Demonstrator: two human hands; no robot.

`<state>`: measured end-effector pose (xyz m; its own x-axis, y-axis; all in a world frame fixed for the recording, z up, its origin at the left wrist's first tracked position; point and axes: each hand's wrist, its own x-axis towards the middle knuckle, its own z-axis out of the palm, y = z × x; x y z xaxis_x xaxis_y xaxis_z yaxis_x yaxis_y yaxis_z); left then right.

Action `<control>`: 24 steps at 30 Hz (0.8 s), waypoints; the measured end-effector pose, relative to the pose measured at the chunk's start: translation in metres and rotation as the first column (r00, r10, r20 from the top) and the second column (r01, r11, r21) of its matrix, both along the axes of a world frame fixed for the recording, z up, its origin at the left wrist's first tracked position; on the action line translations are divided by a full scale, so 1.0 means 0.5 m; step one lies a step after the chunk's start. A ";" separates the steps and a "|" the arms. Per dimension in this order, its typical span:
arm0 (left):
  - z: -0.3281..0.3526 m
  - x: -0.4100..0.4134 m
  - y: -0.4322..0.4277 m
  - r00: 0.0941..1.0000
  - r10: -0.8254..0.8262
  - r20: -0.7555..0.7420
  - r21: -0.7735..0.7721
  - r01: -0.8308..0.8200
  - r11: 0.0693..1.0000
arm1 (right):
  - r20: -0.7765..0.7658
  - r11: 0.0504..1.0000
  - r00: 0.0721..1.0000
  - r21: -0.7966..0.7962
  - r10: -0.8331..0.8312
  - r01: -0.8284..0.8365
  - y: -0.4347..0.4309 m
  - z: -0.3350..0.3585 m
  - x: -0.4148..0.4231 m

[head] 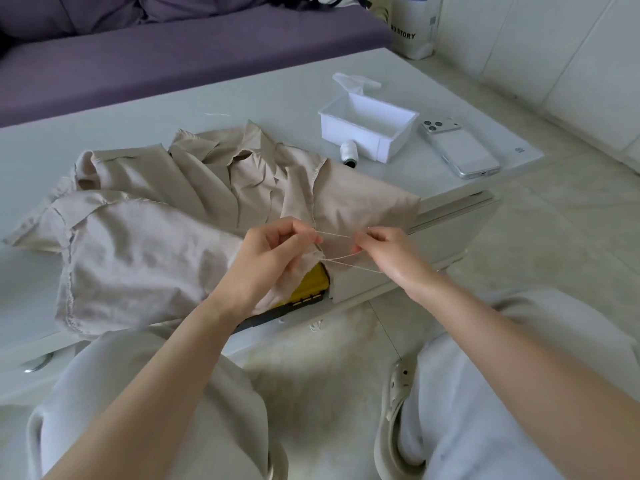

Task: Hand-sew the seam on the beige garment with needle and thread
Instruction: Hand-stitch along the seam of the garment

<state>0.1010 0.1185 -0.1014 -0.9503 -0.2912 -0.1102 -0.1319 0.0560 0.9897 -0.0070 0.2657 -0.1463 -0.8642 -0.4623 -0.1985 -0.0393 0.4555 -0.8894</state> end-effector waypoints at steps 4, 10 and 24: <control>-0.009 0.010 -0.013 1.000 0.022 -0.008 -0.140 -0.023 0.990 | -0.136 0.995 0.989 0.089 0.053 -0.041 -0.004 -0.006 0.007; -0.053 0.031 -0.027 0.986 -0.160 0.053 -0.598 0.160 0.786 | -0.274 0.997 0.959 0.019 0.074 -0.071 -0.020 -0.002 0.016; -0.156 0.082 -0.043 0.962 -0.240 -0.131 -0.884 -0.003 0.468 | -0.527 0.855 0.680 0.224 0.510 -0.468 -0.054 -0.027 0.051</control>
<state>0.1420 0.0969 -0.1793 -0.9432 -0.0018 0.3321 0.1435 0.8997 0.4123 0.0186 0.2387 -0.1598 -0.4829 -0.8550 0.1892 -0.7423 0.2851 -0.6064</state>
